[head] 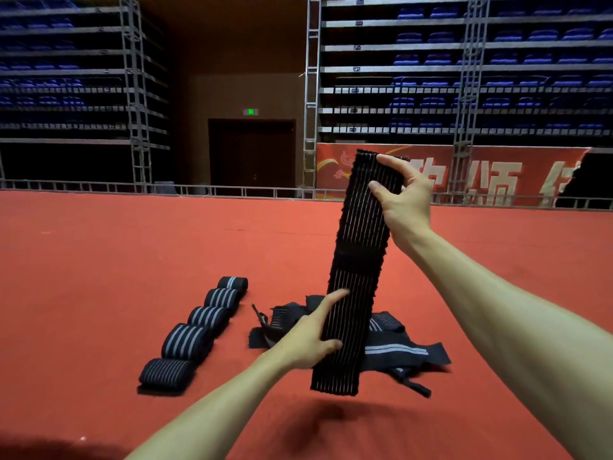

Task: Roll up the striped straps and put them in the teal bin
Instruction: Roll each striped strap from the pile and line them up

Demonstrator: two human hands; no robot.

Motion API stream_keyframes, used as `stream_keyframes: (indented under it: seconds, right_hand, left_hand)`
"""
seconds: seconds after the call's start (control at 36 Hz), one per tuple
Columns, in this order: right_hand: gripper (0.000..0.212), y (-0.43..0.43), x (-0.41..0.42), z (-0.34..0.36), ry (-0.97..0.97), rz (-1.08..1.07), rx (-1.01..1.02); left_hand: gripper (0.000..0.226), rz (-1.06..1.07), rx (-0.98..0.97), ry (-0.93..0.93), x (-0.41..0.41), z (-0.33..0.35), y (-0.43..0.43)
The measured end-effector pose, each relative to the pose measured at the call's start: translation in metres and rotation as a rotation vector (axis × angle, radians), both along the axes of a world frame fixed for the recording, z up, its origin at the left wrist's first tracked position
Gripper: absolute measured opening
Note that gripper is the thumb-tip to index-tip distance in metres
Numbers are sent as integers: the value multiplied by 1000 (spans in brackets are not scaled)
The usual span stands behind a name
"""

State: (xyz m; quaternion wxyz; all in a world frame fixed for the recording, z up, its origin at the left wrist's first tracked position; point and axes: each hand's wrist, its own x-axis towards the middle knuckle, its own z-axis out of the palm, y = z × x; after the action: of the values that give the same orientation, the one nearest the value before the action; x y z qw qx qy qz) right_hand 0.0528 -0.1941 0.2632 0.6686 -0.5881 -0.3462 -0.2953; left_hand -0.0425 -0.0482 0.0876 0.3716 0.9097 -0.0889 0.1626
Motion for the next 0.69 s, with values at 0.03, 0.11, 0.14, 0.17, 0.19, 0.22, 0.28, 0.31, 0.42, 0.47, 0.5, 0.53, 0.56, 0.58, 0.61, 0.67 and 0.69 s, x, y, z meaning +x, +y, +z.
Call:
stream_keyframes:
  seconds: [0.03, 0.11, 0.14, 0.17, 0.19, 0.22, 0.28, 0.31, 0.42, 0.47, 0.5, 0.53, 0.56, 0.58, 0.61, 0.67, 0.69]
  right_hand:
    - [42, 0, 2, -3, 8, -7, -5]
    - [41, -1, 4, -14, 24, -18, -37]
    - [41, -2, 4, -19, 35, -4, -39]
    - [40, -2, 5, -24, 46, 3, -46]
    - [40, -1, 5, -29, 54, 5, -60]
    - [40, 0, 7, -35, 66, 5, -76]
    - [40, 1, 12, -48, 96, 17, -101]
    - [40, 2, 15, -55, 116, 22, -109]
    - [40, 7, 22, -83, 154, 28, -125]
    - [40, 10, 23, -100, 181, 51, -147]
    - [40, 13, 23, -110, 192, 60, -163]
    - [41, 14, 24, -119, 199, 58, -186]
    - [41, 16, 24, -128, 200, 60, -212]
    - [40, 16, 24, -135, 199, 62, -242]
    - [39, 17, 24, -142, 195, 64, -271]
    - [38, 18, 23, -152, 183, 63, -316]
    - [38, 19, 22, -156, 184, 62, -332]
  left_hand:
    - [92, 11, 12, 25, -1, -7, 1]
    - [87, 31, -82, 78, -5, -23, 0]
    - [84, 37, -142, 95, -6, -27, -1]
    - [80, 46, -205, 118, -6, -30, -2]
    - [76, 48, -268, 150, -6, -32, -3]
    - [72, 40, -329, 190, -6, -34, -5]
    - [64, 8, -400, 256, -8, -36, -9]
    - [61, -4, -404, 273, -9, -38, -12]
    - [51, 6, -397, 296, -13, -57, -19]
    - [50, 26, -265, 261, -14, -73, -20]
    - [49, 37, -185, 256, -14, -80, -20]
    - [48, 53, -76, 249, -15, -85, -20]
    - [46, 69, 39, 237, -15, -89, -20]
    - [44, 81, 139, 227, -15, -92, -19]
    - [43, 85, 209, 227, -15, -96, -19]
    - [45, 95, 346, 267, -14, -102, -18]
    - [46, 123, 448, 296, -13, -105, -17]
